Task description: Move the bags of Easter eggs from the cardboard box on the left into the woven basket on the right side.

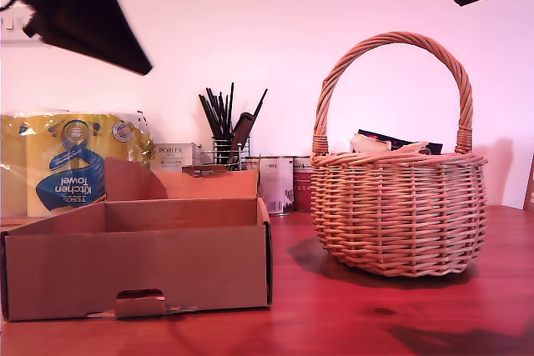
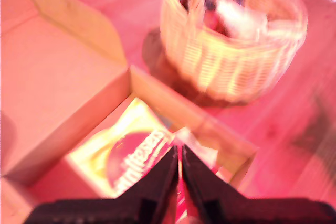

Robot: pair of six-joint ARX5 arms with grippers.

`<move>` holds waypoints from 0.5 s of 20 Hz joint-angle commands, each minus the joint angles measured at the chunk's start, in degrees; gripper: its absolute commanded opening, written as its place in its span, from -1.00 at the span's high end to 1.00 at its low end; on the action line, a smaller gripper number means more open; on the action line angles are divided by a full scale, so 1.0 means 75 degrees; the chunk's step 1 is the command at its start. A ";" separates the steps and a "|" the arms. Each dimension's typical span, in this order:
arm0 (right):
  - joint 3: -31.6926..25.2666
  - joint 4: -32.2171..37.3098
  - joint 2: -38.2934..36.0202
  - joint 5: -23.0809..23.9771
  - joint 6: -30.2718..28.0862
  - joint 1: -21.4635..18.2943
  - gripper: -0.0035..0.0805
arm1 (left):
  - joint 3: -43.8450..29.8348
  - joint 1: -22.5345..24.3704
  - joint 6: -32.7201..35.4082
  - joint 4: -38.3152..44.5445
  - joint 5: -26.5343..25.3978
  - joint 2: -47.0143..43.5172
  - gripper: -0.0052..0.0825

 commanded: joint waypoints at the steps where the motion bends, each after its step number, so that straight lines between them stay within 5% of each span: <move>1: -0.0137 0.0061 0.0041 -0.0038 -0.0026 -0.0017 0.95 | -0.0076 -0.0009 0.1545 -0.0096 -0.0047 0.0227 0.73; 4: -0.0137 0.0073 0.0041 -0.0082 -0.0026 -0.0017 0.95 | -0.0076 -0.0012 0.2786 0.0102 -0.0271 0.0679 -0.39; 5: -0.0137 0.0076 0.0041 -0.0082 -0.0023 -0.0017 0.95 | -0.0076 -0.0012 0.3165 0.0175 -0.0452 0.0866 -0.54; 10: -0.0137 0.0076 0.0041 -0.0082 -0.0023 -0.0017 0.95 | -0.0073 -0.0012 0.4438 0.0673 -0.1617 0.1757 -0.55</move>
